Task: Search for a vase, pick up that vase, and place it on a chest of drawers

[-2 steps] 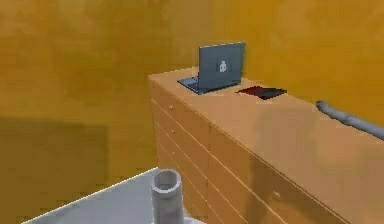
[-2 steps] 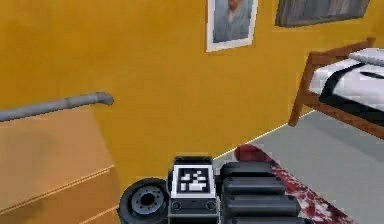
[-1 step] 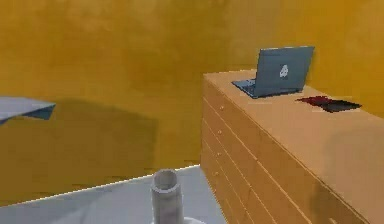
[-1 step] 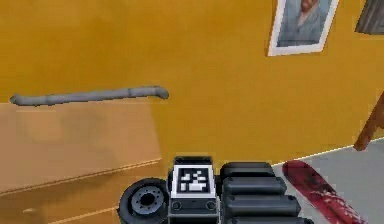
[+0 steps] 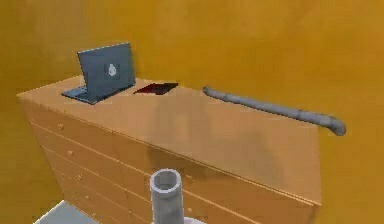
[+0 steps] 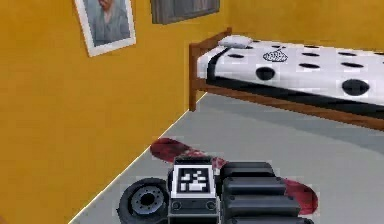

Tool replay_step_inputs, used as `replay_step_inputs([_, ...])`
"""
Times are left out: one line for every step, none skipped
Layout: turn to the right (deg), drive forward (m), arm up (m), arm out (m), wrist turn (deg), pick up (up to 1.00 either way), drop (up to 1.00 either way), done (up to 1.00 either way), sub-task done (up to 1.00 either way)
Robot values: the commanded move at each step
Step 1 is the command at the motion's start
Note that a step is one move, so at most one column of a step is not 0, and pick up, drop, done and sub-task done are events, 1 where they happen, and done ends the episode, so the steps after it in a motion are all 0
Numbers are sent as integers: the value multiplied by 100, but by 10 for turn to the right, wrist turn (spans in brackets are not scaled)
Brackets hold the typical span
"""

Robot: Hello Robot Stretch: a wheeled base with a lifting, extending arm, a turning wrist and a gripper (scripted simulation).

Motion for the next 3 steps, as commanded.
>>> replay_step_inputs([450,0,0,0,0,0,0,0,0])
replay_step_inputs([210,0,0,0,0,0,0,0,0])
replay_step_inputs([-450,0,0,0,0,0,0,0,0])
